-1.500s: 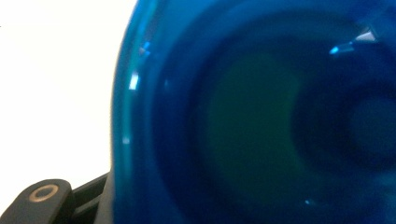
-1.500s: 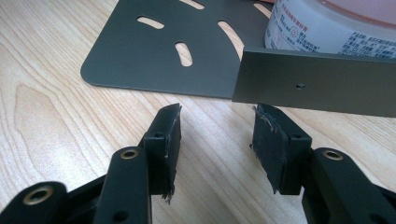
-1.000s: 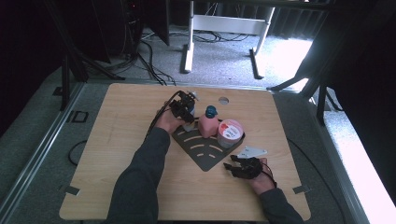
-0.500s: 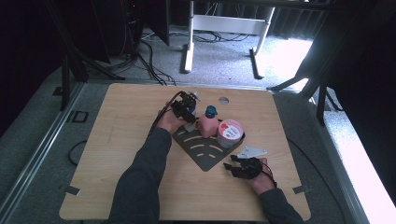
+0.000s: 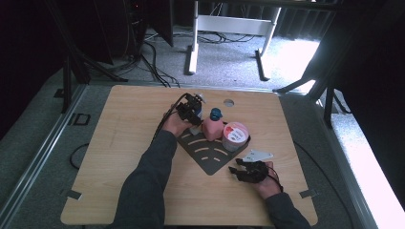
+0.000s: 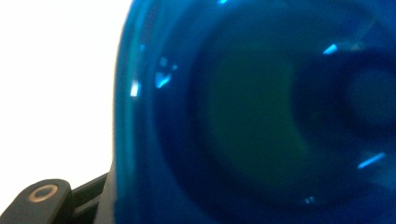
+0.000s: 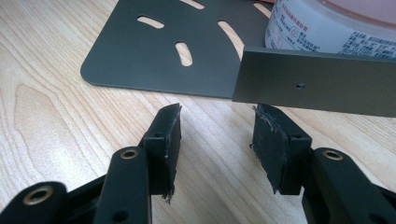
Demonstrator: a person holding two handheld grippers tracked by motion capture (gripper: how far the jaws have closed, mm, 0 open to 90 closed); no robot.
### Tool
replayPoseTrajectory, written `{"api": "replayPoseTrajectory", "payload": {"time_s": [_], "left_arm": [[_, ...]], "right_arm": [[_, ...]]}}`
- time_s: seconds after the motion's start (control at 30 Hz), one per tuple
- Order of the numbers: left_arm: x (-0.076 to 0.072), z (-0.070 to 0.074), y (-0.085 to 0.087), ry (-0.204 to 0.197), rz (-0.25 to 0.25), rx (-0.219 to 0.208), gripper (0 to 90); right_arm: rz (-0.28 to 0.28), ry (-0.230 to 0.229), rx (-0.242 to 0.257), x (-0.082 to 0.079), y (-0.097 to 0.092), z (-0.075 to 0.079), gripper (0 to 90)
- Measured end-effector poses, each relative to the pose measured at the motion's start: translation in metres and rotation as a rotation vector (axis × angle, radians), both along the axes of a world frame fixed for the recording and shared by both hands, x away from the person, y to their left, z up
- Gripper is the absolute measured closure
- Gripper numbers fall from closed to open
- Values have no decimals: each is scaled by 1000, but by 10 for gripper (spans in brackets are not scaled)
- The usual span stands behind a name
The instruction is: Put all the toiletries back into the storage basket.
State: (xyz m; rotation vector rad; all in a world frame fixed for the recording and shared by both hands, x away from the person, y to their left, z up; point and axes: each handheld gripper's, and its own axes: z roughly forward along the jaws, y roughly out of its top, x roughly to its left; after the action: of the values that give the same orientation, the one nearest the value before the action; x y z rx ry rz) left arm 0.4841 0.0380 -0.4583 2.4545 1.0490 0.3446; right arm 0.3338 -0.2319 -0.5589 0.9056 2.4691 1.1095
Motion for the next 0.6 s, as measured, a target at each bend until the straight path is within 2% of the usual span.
{"api": "replayPoseTrajectory", "payload": {"time_s": [0.6], "left_arm": [[2, -4, -6, -25, -1, -7, 537]], "right_arm": [[-1, 2, 1, 0, 0, 0, 514]]}}
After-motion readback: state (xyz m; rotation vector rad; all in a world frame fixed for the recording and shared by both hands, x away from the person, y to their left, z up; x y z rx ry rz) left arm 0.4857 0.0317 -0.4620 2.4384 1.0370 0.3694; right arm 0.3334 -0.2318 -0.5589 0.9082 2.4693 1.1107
